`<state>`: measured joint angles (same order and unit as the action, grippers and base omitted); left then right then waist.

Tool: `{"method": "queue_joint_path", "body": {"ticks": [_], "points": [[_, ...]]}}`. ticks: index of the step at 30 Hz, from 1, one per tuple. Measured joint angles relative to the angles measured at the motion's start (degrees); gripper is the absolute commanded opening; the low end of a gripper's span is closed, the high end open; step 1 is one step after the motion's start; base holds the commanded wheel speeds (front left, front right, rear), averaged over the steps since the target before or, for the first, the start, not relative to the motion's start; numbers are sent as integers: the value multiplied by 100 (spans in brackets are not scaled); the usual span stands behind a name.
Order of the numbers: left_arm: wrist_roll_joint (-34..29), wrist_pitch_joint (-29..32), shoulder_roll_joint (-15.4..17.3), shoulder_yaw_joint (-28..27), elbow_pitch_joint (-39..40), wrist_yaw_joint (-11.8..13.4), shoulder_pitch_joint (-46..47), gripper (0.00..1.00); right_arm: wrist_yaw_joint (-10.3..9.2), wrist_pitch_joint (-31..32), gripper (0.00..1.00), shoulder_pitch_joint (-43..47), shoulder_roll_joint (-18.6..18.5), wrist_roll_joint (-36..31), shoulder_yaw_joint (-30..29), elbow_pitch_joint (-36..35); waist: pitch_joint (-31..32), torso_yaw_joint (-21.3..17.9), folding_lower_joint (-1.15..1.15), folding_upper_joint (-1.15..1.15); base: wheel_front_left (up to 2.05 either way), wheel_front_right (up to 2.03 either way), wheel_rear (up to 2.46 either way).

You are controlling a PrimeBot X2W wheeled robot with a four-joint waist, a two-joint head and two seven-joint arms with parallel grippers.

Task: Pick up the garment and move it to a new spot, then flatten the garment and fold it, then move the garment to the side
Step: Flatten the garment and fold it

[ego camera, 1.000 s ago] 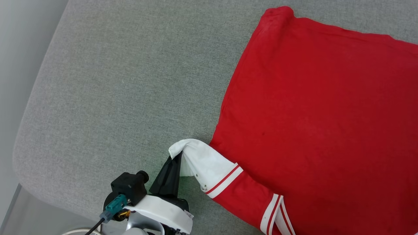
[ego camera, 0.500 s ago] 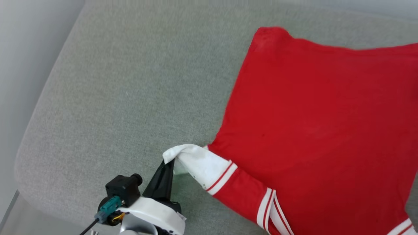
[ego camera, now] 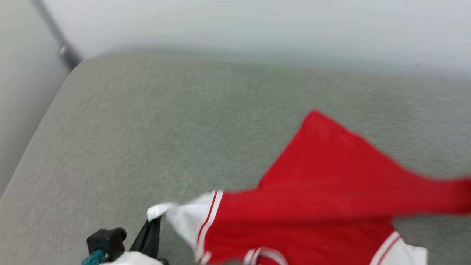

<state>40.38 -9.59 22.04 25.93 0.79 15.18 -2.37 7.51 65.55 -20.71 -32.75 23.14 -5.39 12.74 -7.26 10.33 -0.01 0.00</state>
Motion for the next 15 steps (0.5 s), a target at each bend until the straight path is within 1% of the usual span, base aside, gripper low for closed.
{"method": "queue_joint_path", "body": {"ticks": [3, 6, 8, 12, 13, 14, 15], "points": [[74, 89, 145, -51, 55, 53, -208, 0, 0, -91, 0, 983, 98, 171, -259, -294, 244, -280, 0, 0, 0, 0, 0], [122, 205, 270, -68, 96, 94, -369, 0, 1, -202, 0, 1937, 357, 283, -508, -512, 478, -552, 0, 0, 0, 0, 0], [143, 249, 323, -103, 114, 121, -431, 0, 0, -327, 0, 2476, 633, 374, -691, -610, 591, -743, -1, 0, 0, 0, 0], [178, 311, 399, -169, 132, 155, -442, 0, 0, -558, 0, 3227, 1118, 400, -728, -653, 743, -1083, -1, 0, 0, 0, 0], [182, 322, 416, -181, 131, 166, -446, 0, 0, -648, 18, 3337, 1230, 400, -697, -648, 768, -1159, -1, 0, 0, 0, 0], [187, 339, 435, -187, 132, 174, -449, 0, 0, -778, 45, 3399, 1333, 404, -690, -647, 787, -1226, -1, 0, 0, 0, 0], [201, 355, 450, -189, 136, 181, -450, 0, 0, -961, 100, 3417, 1419, 404, -691, -660, 802, -1287, -1, 0, 0, 0, 0]]}}
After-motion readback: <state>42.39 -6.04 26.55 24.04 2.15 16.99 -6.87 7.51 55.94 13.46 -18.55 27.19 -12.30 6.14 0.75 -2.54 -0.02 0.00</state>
